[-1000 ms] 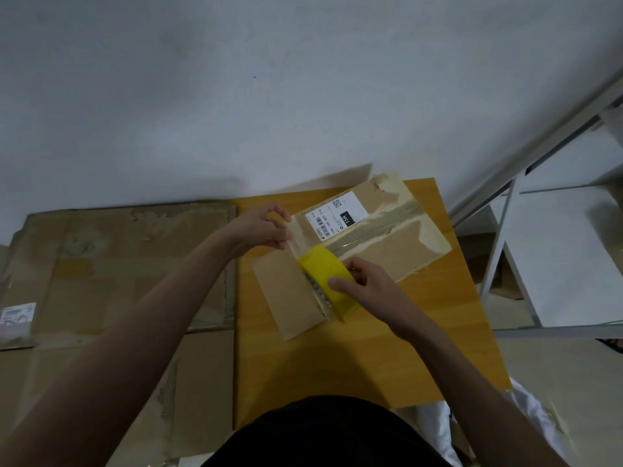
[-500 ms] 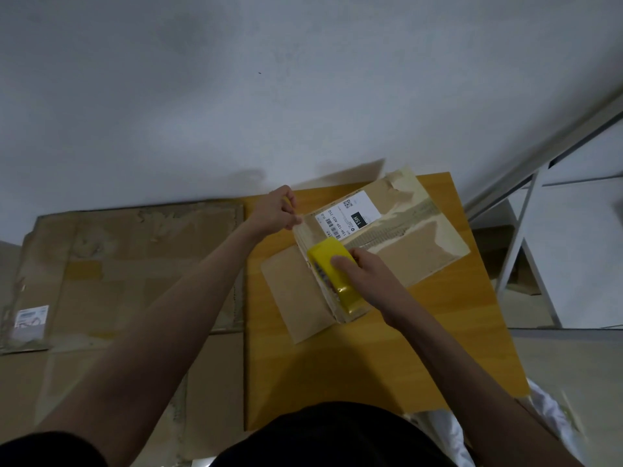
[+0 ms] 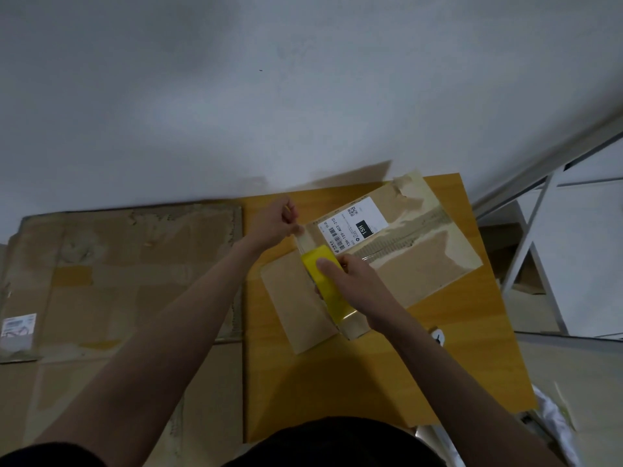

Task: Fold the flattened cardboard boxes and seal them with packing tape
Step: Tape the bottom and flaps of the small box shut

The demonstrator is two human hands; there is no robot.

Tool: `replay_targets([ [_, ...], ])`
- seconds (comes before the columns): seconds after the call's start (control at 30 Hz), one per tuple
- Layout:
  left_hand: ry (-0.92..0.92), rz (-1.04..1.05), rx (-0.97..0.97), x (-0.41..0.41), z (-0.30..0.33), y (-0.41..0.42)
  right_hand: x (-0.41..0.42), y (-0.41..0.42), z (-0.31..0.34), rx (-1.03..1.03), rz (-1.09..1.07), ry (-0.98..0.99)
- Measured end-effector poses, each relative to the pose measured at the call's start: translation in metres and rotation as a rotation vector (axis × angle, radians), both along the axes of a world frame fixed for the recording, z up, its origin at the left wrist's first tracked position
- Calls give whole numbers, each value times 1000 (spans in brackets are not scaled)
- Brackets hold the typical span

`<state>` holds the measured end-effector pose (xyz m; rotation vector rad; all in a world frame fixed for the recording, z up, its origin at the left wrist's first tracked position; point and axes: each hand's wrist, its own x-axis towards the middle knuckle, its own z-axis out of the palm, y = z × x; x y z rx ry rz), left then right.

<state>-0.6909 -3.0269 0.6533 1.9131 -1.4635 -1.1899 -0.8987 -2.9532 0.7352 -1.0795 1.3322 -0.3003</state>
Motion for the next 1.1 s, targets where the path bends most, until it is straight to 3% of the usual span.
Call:
replay_targets([
  [0.27, -1, -1, -1, 3, -11, -3, 6, -5, -2, 17, -18, -13],
  [0.53, -247, -82, -194, -2, -13, 8, -11, 15, -14, -106, 95, 18],
  [0.7, -567, -489, -561, -2, -17, 42, -26, 34, -29, -211, 105, 6],
  [0.9, -651, -822, -489, 18, -35, 62, -22, 43, -43, -308, 69, 20],
  [1.1, -722, -929, -364, 26, -37, 59, -18, 48, -41, -345, 33, 14],
])
